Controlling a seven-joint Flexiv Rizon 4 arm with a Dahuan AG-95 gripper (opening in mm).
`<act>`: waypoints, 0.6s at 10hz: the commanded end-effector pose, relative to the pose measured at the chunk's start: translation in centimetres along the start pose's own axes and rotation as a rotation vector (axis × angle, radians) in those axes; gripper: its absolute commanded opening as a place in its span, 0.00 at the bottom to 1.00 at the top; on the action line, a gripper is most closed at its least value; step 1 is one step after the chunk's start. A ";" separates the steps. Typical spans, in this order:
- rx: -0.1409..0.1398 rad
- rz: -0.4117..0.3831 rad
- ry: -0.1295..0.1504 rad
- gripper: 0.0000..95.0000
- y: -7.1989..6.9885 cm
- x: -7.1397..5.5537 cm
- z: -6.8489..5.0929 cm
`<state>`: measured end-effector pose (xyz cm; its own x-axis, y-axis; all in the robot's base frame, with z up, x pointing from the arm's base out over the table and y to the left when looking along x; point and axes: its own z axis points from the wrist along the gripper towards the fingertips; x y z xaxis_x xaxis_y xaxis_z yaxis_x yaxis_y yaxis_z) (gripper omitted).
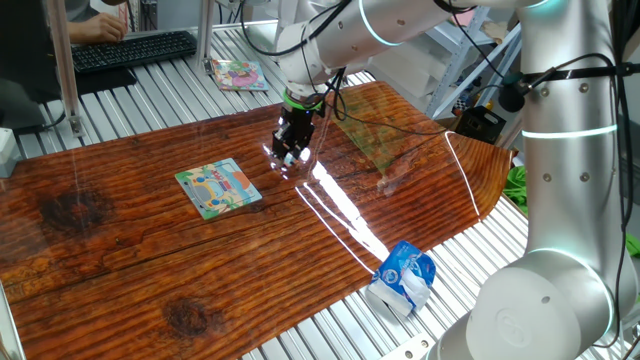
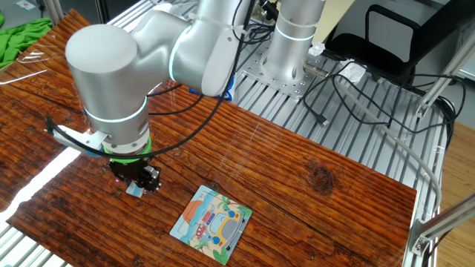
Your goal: Assemble one piece of a puzzle
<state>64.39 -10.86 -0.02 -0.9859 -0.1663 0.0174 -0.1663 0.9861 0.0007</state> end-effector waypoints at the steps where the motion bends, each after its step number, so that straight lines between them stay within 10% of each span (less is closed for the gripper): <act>1: 0.000 0.000 0.003 0.00 0.0 0.0 0.0; 6: -0.010 0.054 0.005 0.00 1.3 -0.1 -1.3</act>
<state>64.30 -9.46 1.27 -0.9934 -0.1132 0.0202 -0.1130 0.9936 0.0071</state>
